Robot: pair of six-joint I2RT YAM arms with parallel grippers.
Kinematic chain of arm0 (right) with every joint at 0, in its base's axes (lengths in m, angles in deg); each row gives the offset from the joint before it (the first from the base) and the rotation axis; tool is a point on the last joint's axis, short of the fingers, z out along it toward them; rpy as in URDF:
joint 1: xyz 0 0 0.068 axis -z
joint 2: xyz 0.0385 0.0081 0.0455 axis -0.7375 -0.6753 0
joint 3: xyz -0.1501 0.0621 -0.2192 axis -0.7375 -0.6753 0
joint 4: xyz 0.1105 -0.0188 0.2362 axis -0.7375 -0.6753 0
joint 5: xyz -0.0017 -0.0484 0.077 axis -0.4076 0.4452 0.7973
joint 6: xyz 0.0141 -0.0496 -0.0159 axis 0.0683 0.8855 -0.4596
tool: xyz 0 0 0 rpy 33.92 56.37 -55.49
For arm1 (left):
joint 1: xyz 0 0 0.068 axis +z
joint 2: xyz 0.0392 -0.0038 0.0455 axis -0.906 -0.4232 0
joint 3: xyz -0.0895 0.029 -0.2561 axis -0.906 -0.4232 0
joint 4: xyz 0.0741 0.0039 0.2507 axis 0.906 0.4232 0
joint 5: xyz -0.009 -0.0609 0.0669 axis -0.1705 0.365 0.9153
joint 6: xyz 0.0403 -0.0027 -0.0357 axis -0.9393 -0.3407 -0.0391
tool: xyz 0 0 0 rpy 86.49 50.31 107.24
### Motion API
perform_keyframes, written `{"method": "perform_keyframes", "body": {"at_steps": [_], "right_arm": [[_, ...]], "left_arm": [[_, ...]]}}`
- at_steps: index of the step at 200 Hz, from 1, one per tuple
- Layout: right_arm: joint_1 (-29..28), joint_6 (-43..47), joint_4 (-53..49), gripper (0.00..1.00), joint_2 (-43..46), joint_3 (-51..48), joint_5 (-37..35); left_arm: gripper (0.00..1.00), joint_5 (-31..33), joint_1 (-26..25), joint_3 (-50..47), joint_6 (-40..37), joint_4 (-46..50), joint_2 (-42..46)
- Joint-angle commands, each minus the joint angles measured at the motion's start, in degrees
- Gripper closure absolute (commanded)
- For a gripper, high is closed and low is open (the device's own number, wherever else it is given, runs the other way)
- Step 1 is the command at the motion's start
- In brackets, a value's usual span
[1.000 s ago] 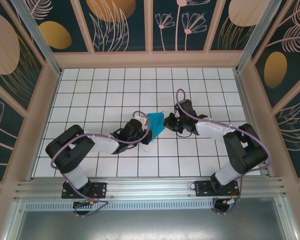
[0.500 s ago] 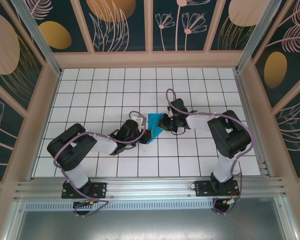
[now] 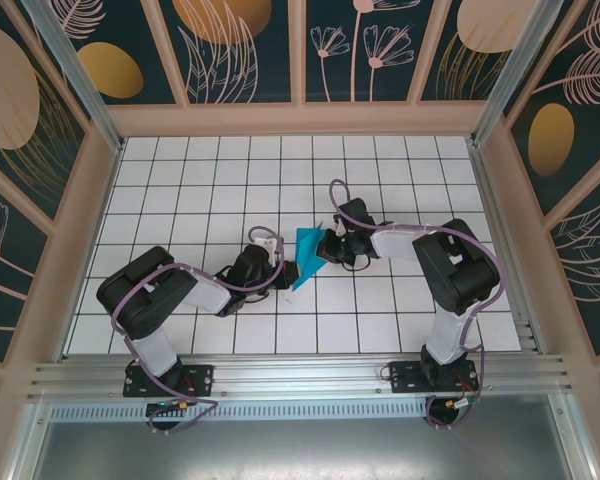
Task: Fold a paper plane with a square sheet of paper (pick it up from the middle)
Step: Fourth fold the wing at the center of the table.
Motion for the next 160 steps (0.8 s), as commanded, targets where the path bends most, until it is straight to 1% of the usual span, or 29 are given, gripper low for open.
{"method": "perform_keyframes", "body": {"at_steps": [1,24,49,87,133,160], "right_arm": [[-0.17,0.86,-1.33,0.96,-0.33,-1.02,-2.16],[-1.36,1.18,-1.84,0.95,-0.34,-0.40,-2.18],[-1.54,1.15,-2.03,0.95,-0.26,-0.07,-2.24],[-1.54,0.69,-1.81,0.95,-0.46,-0.05,-2.78],[-1.62,0.65,-1.97,0.95,-0.54,0.06,-2.84],[-1.65,0.80,-2.24,0.95,-0.39,0.17,-2.94]], "left_arm": [[1.00,0.51,0.49,-1.28,2.19,-1.72,0.06],[1.00,0.86,0.46,-1.62,3.30,-2.97,-0.29],[1.00,-2.32,0.44,-0.90,3.53,-5.28,-1.50],[1.00,-5.08,0.52,-1.41,4.50,-9.34,-2.58],[1.00,-7.23,2.62,-6.43,12.46,-24.30,-6.82],[1.00,-7.54,2.81,-6.48,13.12,-25.04,-7.63]]}}
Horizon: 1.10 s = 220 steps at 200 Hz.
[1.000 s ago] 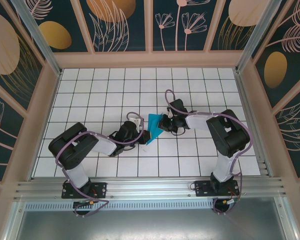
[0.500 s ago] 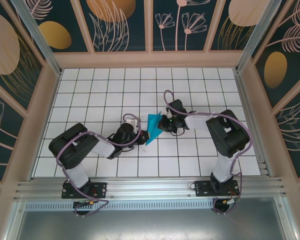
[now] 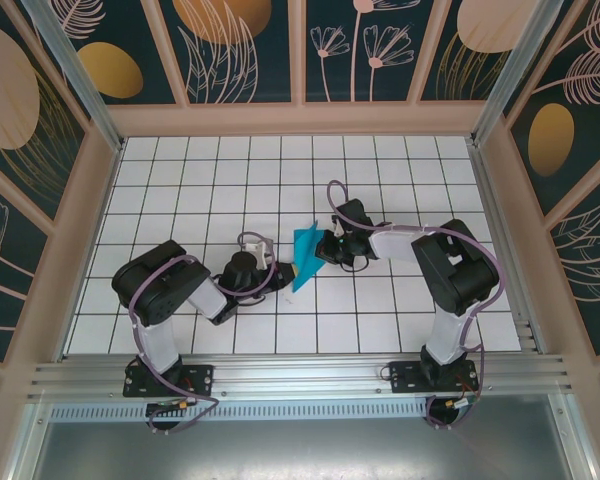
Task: Fold a paper plane with a square sheet of paper (pick it up from the middle)
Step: Fourth fold the wing at the center of the table.
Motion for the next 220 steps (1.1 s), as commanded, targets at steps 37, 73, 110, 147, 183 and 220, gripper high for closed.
{"method": "perform_keyframes", "body": {"at_steps": [37,73,110,147,183,220], "right_arm": [[-0.77,0.78,-2.65,0.94,-0.41,0.56,-2.14],[-1.17,0.78,-2.86,0.94,0.06,1.38,-2.00],[-1.55,0.79,-2.93,0.94,0.75,2.38,-1.90],[-1.76,0.70,-3.26,0.94,1.85,2.94,-2.40],[-1.73,0.54,-3.23,0.94,4.47,2.40,-3.37],[-1.78,0.52,0.42,0.95,6.53,0.73,-0.66]], "left_arm": [[1.00,-1.54,0.15,-0.73,3.45,-4.48,-1.65],[1.00,0.60,0.15,0.45,4.87,2.73,-1.52],[1.00,2.18,0.15,1.92,4.64,9.65,-1.11],[1.00,3.33,0.15,2.32,5.77,11.39,-1.29],[1.00,4.37,0.15,2.46,6.36,12.90,-1.21],[1.00,4.91,0.16,1.83,7.09,12.43,-1.11]]}}
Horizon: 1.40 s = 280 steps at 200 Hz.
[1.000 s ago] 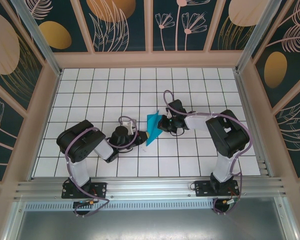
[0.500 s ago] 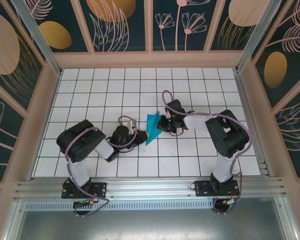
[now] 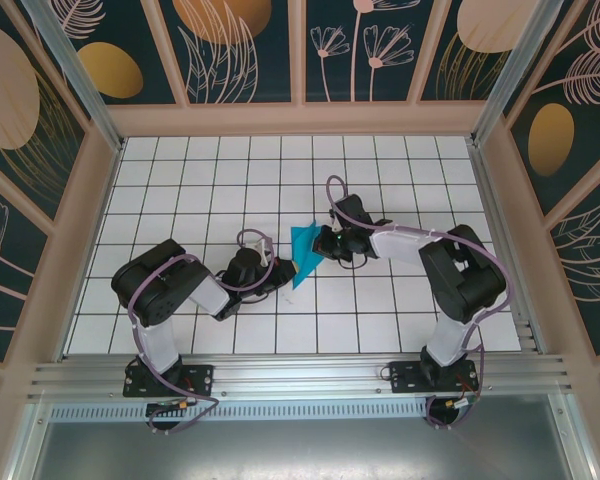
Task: Fold a paper plane with a square sheet of paper (pick it up from the middle)
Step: Fourth fold the wing at the center of the table.
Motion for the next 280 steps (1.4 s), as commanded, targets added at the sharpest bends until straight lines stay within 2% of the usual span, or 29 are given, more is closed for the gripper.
{"method": "perform_keyframes", "body": {"at_steps": [1,79,220,255,264,280], "right_arm": [[-0.38,0.48,2.63,0.95,2.61,-0.80,1.51],[-0.79,-0.35,5.82,0.95,-4.14,3.46,6.95],[-1.04,0.29,3.54,0.95,-10.32,6.11,6.00],[-1.01,0.96,2.15,0.95,-11.08,6.28,5.15],[-1.04,1.00,2.02,0.95,-11.10,6.24,5.09],[-1.02,1.31,1.71,0.95,-11.09,6.25,5.02]], "left_arm": [[1.00,2.73,0.13,-0.91,0.29,6.28,-1.31],[1.00,2.81,0.14,-1.19,0.78,6.37,-1.33],[1.00,4.74,0.13,0.05,-0.28,12.13,0.94],[0.86,5.12,0.14,0.47,-0.63,13.66,2.26],[0.79,5.13,0.18,0.66,-0.72,14.18,2.78],[0.76,5.74,0.13,1.25,-1.64,16.43,4.50]]}}
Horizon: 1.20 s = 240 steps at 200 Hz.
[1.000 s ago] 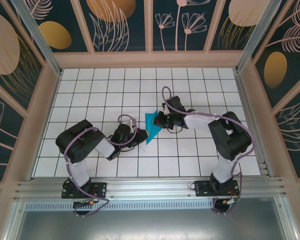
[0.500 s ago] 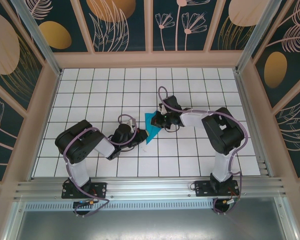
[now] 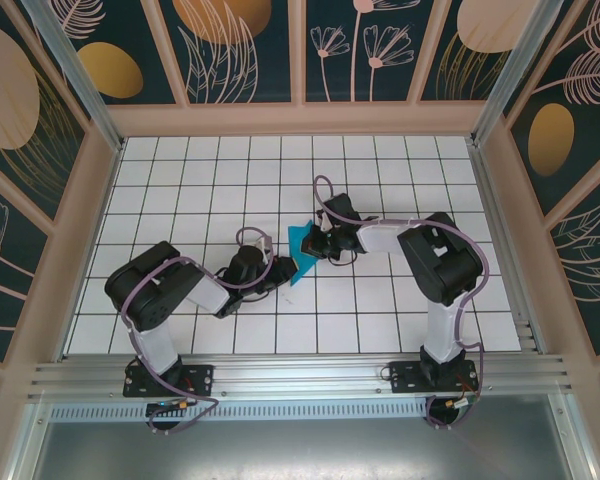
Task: Fold a paper plane with a square sheet of paper (pick it up from the middle)
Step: Fourth fold the wing at the center of the table.
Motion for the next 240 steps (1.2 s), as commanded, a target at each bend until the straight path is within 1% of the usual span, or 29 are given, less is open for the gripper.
{"method": "perform_keyframes", "body": {"at_steps": [1,25,41,49,60,79,131,160,165,181,210,240], "right_arm": [[-0.40,1.29,-2.23,0.95,-1.02,1.05,-1.14],[-0.49,1.37,-2.14,0.95,-1.04,1.03,-1.14],[-0.50,1.43,-2.16,0.96,-1.12,1.03,-1.10],[-0.50,1.45,-2.11,0.96,-0.99,1.03,-1.05],[-0.50,1.42,-2.04,0.96,-0.91,1.07,-1.01],[-0.57,1.50,-2.19,0.95,-0.78,1.21,-1.18],[-0.56,1.49,-2.04,0.95,-0.90,1.21,-0.97],[-0.57,1.47,-2.09,0.95,-0.95,1.32,-0.93],[-0.54,1.47,-2.09,0.95,-0.91,1.32,-0.92],[-0.58,1.47,-2.09,0.95,-0.90,1.38,-0.92],[-0.60,1.53,-2.27,0.95,-0.84,1.48,-1.01],[-0.64,1.58,-2.40,0.95,-0.78,1.64,-0.99]], "left_arm": [[0.75,3.36,0.48,-0.15,-2.25,9.55,1.46],[0.65,5.22,0.43,1.68,-4.21,14.92,4.18],[0.63,6.85,0.53,3.38,-6.12,19.19,4.45],[0.61,7.77,0.60,3.88,-6.75,20.66,6.28],[0.61,7.71,0.94,4.44,-7.11,21.71,6.37],[0.62,6.77,1.66,5.03,-7.29,21.62,6.08],[0.62,3.84,3.51,7.94,-8.26,20.31,5.33],[0.61,1.86,3.86,10.33,-9.57,21.51,5.15],[0.62,1.25,3.79,10.65,-9.61,21.38,3.37],[0.62,-0.07,3.86,11.95,-10.05,22.08,2.12],[0.72,0.12,3.86,13.27,-9.98,24.03,0.34],[0.74,1.46,3.82,13.85,-10.31,25.56,0.09]]}}
